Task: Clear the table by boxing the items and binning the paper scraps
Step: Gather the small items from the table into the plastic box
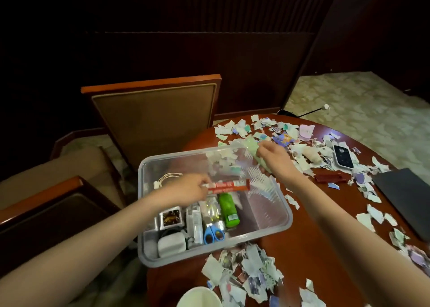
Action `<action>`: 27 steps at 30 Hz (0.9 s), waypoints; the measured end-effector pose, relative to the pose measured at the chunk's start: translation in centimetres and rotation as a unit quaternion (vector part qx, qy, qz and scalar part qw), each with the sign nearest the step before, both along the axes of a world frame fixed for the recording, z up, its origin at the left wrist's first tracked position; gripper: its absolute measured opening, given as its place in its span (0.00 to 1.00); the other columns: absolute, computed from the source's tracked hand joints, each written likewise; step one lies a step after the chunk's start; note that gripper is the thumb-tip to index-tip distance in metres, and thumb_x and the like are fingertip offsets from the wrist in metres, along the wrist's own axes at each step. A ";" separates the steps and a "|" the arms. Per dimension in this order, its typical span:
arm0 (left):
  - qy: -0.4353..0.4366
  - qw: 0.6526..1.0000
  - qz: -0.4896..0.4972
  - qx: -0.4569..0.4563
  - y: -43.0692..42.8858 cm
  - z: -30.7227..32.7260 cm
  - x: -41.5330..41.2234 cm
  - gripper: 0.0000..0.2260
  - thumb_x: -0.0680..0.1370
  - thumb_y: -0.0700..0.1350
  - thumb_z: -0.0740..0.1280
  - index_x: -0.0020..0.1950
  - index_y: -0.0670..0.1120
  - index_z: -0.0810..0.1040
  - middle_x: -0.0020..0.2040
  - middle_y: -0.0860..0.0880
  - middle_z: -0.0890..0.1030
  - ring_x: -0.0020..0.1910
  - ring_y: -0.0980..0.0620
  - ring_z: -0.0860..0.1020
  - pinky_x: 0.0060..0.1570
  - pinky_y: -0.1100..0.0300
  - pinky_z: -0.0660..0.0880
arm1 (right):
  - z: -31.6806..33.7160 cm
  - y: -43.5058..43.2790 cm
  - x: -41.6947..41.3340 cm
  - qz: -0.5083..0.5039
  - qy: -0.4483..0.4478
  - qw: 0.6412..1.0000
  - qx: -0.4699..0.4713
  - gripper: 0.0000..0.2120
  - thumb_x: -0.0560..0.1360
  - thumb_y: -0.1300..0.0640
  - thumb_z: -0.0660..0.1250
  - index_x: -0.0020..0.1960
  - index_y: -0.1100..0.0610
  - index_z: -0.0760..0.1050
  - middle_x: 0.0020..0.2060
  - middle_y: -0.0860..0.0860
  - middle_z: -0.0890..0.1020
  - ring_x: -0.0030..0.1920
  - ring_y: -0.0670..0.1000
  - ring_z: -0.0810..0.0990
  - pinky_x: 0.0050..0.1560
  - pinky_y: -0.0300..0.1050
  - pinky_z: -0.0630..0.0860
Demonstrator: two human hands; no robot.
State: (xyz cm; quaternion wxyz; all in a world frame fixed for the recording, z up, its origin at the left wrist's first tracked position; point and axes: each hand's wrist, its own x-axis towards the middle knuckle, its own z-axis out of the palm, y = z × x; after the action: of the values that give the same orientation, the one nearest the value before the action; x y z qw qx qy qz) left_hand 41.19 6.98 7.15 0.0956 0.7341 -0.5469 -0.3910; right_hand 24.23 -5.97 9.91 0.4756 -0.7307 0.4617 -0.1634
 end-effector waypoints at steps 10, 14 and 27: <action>-0.026 0.984 -0.144 0.098 1.9 -4.5 -4.9 0.16 0.82 0.44 0.55 0.69 0.45 0.70 0.66 0.44 0.74 0.62 0.46 0.73 0.55 0.60 0.69 | -4.3 2.9 0.9 0.407 0.379 0.829 -0.060 0.18 0.77 0.62 0.61 0.67 0.58 0.72 0.63 0.52 0.76 0.61 0.51 0.74 0.62 0.41 0.69; -0.025 0.981 -0.164 0.100 2.0 -5.6 -4.8 0.14 0.80 0.43 0.60 0.65 0.47 0.76 0.65 0.48 0.76 0.63 0.49 0.73 0.60 0.60 0.69 | -5.9 2.7 0.7 0.431 0.440 0.787 -0.041 0.21 0.76 0.64 0.62 0.68 0.56 0.71 0.67 0.53 0.72 0.67 0.52 0.70 0.66 0.43 0.66; -0.062 0.980 -0.169 0.089 1.7 -6.2 -4.7 0.15 0.78 0.36 0.61 0.61 0.45 0.79 0.63 0.45 0.76 0.59 0.46 0.76 0.56 0.57 0.72 | -8.0 3.0 0.9 0.474 0.493 0.729 -0.010 0.18 0.78 0.66 0.58 0.67 0.58 0.73 0.64 0.52 0.76 0.64 0.54 0.74 0.64 0.45 0.70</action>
State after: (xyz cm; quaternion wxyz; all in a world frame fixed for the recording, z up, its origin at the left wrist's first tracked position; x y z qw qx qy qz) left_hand 36.49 8.69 0.96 -0.0716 0.6597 -0.6306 -0.4025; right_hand 25.13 -2.93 1.89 0.1892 -0.8372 0.2233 0.4620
